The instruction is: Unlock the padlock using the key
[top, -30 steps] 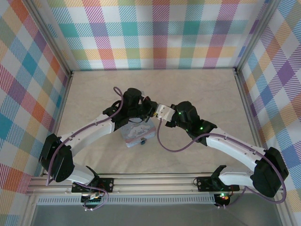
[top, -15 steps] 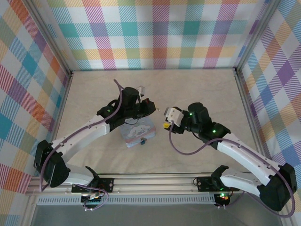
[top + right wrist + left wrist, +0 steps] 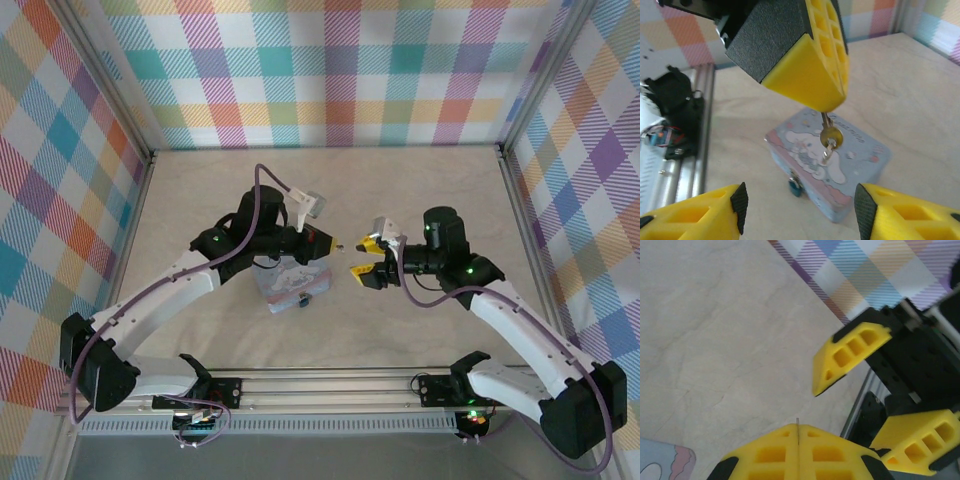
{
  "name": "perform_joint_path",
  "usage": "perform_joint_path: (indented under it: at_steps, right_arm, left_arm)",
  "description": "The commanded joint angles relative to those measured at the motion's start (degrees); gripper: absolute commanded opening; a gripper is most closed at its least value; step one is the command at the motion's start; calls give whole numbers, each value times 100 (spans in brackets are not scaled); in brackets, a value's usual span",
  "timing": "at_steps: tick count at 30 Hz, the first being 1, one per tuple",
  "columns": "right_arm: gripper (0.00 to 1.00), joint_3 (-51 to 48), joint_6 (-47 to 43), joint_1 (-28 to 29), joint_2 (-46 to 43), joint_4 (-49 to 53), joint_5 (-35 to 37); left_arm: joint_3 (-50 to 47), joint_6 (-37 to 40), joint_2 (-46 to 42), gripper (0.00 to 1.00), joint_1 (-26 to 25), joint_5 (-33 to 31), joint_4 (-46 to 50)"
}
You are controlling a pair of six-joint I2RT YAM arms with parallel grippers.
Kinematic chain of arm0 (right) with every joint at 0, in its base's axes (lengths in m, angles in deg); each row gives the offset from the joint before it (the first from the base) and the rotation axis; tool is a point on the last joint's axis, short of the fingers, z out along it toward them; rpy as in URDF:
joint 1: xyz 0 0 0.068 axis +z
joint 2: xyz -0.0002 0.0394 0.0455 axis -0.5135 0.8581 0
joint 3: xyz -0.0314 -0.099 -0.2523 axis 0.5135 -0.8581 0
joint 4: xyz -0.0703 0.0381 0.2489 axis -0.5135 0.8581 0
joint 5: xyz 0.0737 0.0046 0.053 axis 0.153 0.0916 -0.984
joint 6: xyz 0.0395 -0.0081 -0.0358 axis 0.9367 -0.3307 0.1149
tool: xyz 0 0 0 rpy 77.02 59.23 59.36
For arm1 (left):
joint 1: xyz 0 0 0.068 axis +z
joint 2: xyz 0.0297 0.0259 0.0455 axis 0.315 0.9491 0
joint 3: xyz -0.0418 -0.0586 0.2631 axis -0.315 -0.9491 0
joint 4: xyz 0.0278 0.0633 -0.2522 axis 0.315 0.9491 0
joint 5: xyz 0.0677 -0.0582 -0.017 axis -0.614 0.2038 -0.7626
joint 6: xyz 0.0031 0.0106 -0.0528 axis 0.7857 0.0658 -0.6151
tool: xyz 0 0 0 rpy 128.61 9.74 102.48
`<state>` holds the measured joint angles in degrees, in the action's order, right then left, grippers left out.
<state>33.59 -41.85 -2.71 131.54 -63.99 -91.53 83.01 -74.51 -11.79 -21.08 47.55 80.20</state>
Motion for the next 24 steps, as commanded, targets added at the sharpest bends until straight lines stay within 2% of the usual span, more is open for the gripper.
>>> perform_joint_path:
  at_steps: [1,7,11,18,24]
  right_arm:
    - [59,328,230,-24,224,-63,-814]
    - [55,383,265,-24,416,-204,-997]
    - [48,393,324,-23,470,-243,-1020]
    - [33,463,388,-24,557,-213,-1130]
    - [16,498,419,-23,605,-204,-1213]
  left_arm:
    - [232,621,-164,0,86,614,85]
    - [236,751,-112,0,112,883,70]
    - [236,747,-106,0,112,968,59]
    - [235,761,-69,0,113,1041,24]
    - [235,746,-64,0,112,1067,11]
